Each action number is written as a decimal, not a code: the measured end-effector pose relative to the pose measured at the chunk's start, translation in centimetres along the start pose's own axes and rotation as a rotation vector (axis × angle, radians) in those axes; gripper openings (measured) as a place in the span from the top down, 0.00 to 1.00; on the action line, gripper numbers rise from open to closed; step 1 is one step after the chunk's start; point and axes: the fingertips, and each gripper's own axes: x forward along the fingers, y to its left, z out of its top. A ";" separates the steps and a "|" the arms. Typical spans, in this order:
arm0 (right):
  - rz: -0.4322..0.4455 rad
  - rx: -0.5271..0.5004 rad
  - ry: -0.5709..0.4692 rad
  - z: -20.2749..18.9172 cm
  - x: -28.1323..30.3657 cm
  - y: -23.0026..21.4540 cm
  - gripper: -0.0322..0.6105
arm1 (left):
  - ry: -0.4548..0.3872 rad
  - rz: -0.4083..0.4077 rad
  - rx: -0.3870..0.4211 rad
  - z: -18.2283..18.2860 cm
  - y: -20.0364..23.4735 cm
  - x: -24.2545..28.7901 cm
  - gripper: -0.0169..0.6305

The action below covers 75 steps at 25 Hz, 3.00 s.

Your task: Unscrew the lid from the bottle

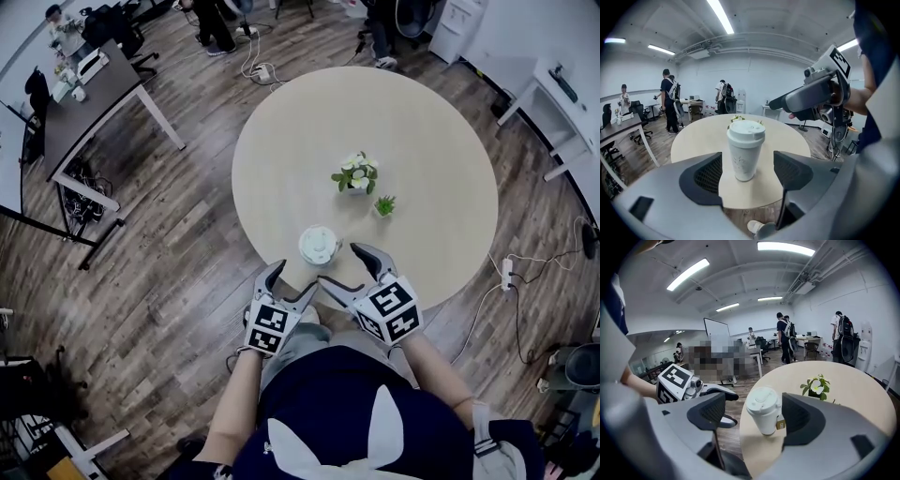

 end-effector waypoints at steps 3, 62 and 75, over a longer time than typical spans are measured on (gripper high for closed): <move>-0.009 -0.017 0.033 -0.4 1.4 -0.5 0.37 | 0.032 -0.020 0.022 -0.9 0.3 1.7 0.47; 0.272 -0.370 0.310 -3.6 6.7 -1.9 0.38 | 0.161 -0.122 0.096 -3.5 0.7 9.1 0.46; 0.546 -0.745 0.566 -3.9 6.7 -2.0 0.38 | 0.168 -0.149 0.117 -3.5 0.9 8.9 0.46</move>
